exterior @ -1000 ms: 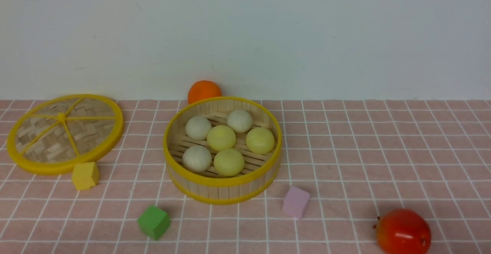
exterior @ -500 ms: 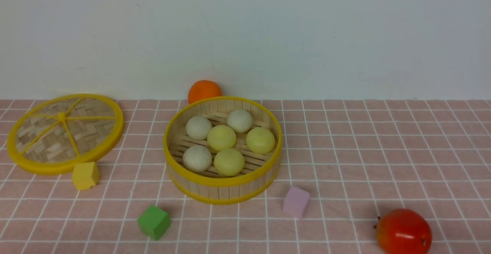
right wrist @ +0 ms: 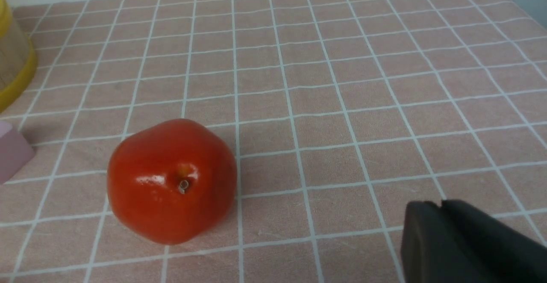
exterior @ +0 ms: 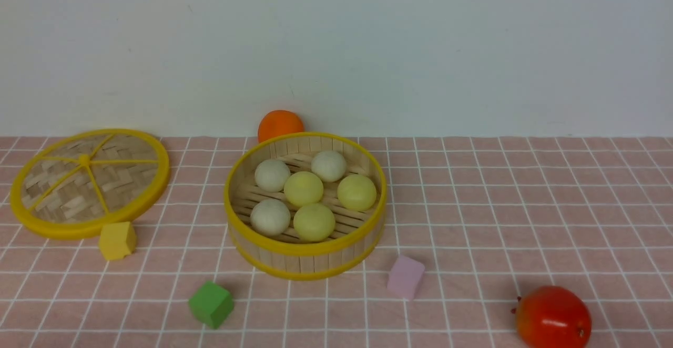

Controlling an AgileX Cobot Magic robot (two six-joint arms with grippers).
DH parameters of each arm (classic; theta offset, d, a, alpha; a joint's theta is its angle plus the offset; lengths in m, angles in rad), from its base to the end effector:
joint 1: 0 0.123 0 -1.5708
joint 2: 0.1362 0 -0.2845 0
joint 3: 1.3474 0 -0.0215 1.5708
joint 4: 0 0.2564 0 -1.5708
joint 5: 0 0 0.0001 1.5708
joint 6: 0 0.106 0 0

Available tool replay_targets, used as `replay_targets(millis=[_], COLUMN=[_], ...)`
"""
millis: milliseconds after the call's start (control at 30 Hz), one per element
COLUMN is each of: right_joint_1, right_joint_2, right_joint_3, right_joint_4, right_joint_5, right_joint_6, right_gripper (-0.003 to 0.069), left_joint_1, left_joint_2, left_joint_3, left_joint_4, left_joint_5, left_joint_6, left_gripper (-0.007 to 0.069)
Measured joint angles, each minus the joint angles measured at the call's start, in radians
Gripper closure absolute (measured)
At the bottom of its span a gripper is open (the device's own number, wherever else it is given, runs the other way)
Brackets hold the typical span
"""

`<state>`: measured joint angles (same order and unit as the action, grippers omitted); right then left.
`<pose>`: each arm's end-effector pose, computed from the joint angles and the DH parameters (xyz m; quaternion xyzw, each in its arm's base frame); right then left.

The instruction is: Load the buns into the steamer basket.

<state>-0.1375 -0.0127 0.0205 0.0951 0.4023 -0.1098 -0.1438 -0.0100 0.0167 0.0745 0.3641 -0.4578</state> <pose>0.0719 -0.0060 0.1663 0.0358 0.8102 -0.0316 0.5841 0.0730 -0.0077 0.1712 -0.1054 0.7927 -0.1476 0.5821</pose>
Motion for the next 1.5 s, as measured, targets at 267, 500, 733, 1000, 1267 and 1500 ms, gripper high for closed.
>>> replay_targets(millis=[267,500,733,1000,1267,1500], right_joint_1=[0.000,0.000,0.000,0.000,0.000,0.000], right_joint_2=[0.000,0.000,0.000,0.000,0.000,0.000], right_joint_3=[0.000,0.000,0.000,0.000,0.000,0.000], right_joint_4=[0.001,0.000,0.000,0.000,-0.001,-0.001], right_joint_5=[0.000,0.000,0.000,0.000,0.000,0.000], right_joint_6=[0.000,0.000,0.000,0.001,0.001,0.001], right_gripper=[0.0564,0.0556,0.0552,0.0547,0.0538,0.0531], left_joint_1=[0.021,0.027,0.108,0.119,0.119,0.119], left_joint_2=[0.000,0.000,0.000,0.000,0.000,0.000], left_joint_3=[0.000,0.000,0.000,0.000,0.000,0.000], left_joint_4=[0.000,0.000,0.000,0.000,0.000,0.000], left_joint_5=[0.000,0.000,0.000,0.000,0.000,0.000], left_joint_6=[0.000,0.000,0.000,0.000,0.000,0.000], left_gripper=[0.0604,0.0601,0.0593,0.0586,0.0583,0.0577])
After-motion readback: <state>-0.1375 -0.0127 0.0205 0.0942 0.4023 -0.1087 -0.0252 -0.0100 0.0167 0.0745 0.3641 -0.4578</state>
